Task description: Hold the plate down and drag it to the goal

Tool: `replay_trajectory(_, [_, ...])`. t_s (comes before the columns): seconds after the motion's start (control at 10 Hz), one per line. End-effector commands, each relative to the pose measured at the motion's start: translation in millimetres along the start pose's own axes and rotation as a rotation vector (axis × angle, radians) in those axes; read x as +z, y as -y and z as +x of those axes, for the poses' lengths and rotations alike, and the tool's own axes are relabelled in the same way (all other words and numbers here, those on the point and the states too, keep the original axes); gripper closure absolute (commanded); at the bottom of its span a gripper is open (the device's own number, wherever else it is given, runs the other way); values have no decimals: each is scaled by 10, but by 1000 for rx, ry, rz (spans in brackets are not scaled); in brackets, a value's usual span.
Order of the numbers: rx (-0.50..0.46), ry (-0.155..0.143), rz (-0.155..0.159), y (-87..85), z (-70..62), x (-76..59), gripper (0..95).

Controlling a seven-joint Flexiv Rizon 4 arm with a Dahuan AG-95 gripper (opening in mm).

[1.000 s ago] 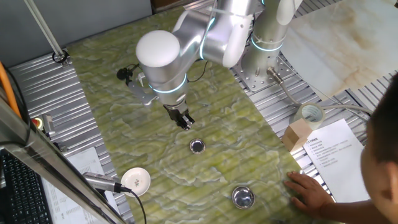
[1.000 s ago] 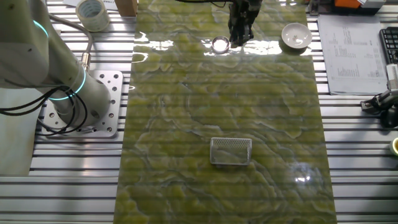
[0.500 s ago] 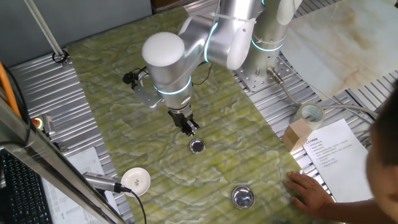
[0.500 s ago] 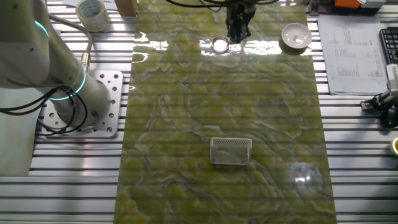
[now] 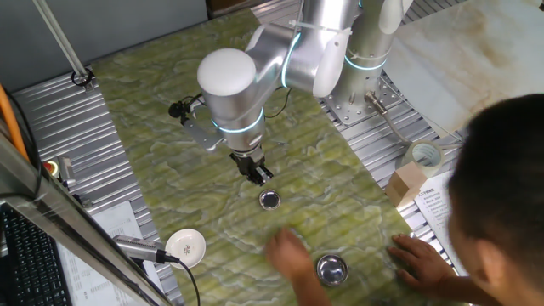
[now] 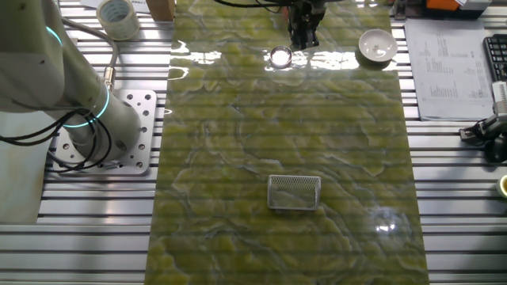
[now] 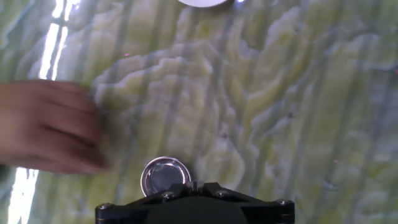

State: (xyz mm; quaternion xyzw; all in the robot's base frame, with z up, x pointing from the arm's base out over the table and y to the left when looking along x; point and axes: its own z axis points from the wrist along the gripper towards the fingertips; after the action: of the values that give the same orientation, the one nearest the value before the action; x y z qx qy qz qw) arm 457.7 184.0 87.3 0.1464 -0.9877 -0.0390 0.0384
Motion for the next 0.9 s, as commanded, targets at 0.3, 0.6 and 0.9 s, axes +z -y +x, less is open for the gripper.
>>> replay_trajectory(0.3, [34,6,-5,-167,-57,101,950])
replay_trajectory(0.6, [54,6,-2,-284,-46,206,950])
replay_trajectory(0.9, [67,7,0,-307,-14,292,950])
